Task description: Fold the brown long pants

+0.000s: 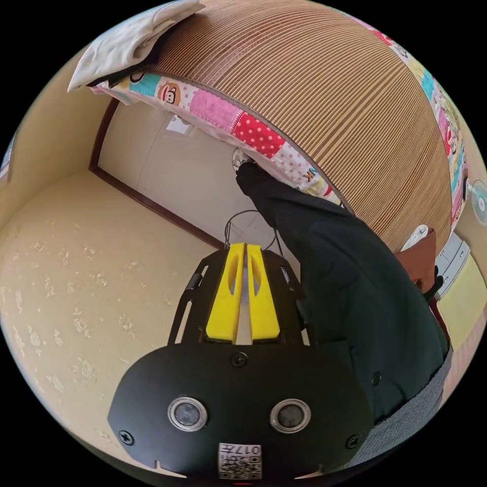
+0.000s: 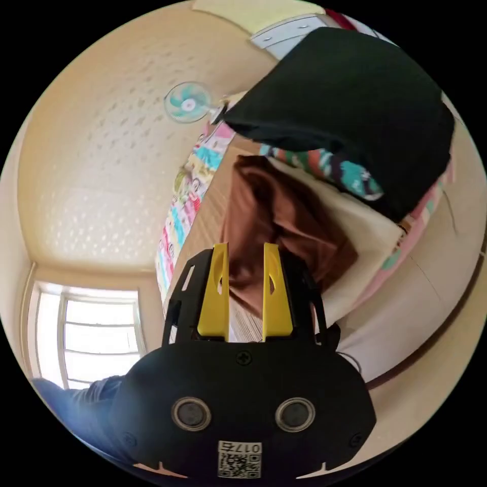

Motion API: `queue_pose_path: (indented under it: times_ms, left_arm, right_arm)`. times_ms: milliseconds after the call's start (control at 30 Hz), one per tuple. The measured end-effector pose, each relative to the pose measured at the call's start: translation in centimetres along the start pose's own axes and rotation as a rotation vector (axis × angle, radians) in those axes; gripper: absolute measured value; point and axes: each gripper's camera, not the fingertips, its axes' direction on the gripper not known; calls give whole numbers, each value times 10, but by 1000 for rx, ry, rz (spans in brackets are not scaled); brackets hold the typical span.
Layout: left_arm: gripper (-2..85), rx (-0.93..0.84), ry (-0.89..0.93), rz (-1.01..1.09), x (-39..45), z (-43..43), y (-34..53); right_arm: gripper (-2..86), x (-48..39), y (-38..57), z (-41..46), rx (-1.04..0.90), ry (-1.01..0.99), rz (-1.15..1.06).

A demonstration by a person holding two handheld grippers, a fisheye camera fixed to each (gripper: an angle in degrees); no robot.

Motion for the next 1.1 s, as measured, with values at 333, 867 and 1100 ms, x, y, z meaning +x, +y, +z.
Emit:
queue_pose_path:
  times_ms: [333, 867, 1100]
  left_arm:
    - [-4, -159, -33, -66, -23, 80, -12]
    - [-4, -66, 74, -35, 43, 133, -122]
    - [-5, -136, 271, -183, 50, 197, -167]
  right_arm:
    - [45, 47, -38, 60, -75, -240, 40]
    - [88, -23, -70, 110, -648, -481, -441]
    - [116, 125, -97, 70, -407, -229, 23]
